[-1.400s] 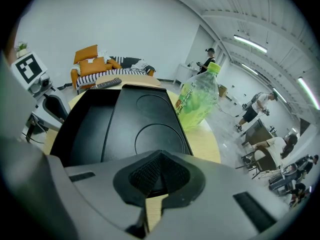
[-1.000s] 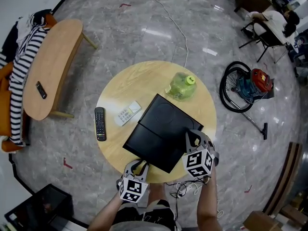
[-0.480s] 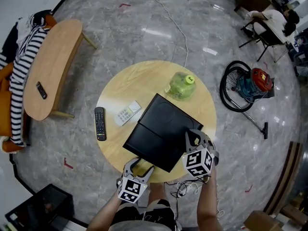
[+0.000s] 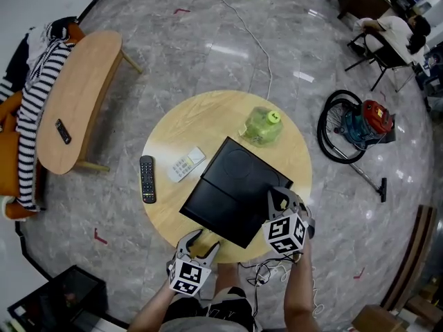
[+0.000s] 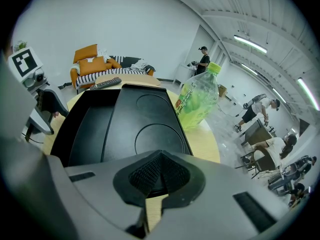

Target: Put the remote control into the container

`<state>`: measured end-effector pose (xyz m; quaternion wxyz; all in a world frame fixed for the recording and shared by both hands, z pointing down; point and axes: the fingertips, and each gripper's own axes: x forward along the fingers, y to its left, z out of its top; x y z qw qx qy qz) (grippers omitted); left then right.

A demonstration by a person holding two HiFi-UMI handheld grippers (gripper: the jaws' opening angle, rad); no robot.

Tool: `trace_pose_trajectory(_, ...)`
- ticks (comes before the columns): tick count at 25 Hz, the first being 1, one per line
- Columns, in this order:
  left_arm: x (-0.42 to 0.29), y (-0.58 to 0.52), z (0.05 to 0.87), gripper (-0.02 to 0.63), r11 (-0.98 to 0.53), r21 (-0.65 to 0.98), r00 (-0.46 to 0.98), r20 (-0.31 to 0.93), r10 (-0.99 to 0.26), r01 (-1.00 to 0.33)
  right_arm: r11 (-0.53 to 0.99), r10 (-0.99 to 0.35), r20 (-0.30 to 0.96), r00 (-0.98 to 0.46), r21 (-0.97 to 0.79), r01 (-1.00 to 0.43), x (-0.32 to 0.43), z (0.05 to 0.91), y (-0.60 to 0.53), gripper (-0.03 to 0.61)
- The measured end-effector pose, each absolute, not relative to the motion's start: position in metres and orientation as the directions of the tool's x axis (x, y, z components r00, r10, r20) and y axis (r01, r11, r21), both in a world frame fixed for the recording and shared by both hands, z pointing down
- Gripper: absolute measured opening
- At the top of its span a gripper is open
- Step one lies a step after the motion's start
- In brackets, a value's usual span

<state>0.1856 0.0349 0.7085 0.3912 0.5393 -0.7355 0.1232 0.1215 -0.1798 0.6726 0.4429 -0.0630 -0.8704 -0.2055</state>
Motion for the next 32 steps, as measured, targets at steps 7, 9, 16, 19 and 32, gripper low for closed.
trace_pose_trajectory(7, 0.170, 0.040, 0.678, 0.120, 0.437, 0.193, -0.211, 0.665, -0.716, -0.879, 0.922, -0.094, 0.788, -0.609, 0.299, 0.245, 0.122, 0.673, -0.181, 0.008)
trace_pose_trajectory(9, 0.165, 0.038, 0.668, 0.080, 0.448, 0.179, -0.239, 0.646, -0.725, -0.876, 0.930, -0.111, 0.769, -0.630, 0.305, 0.208, 0.126, 0.670, -0.182, 0.008)
trace_pose_trajectory(16, 0.142, 0.032, 0.623, 0.011, 0.470, 0.123, -0.318, 0.587, -0.745, -0.874, 0.970, -0.079, 0.658, -0.749, 0.224, 0.095, 0.130, 0.631, -0.171, 0.009)
trace_pose_trajectory(19, 0.137, 0.029, 0.601, 0.008, 0.465, 0.109, -0.334, 0.556, -0.761, -0.878, 0.985, -0.084, 0.594, -0.800, 0.170, 0.023, 0.130, 0.606, -0.170, 0.009)
trace_pose_trajectory(32, 0.119, 0.005, 0.482, 0.008, 0.424, 0.010, -0.391, 0.367, -0.844, -0.906, 0.993, -0.087, 0.362, -0.928, -0.038, -0.108, 0.162, 0.498, -0.139, 0.008)
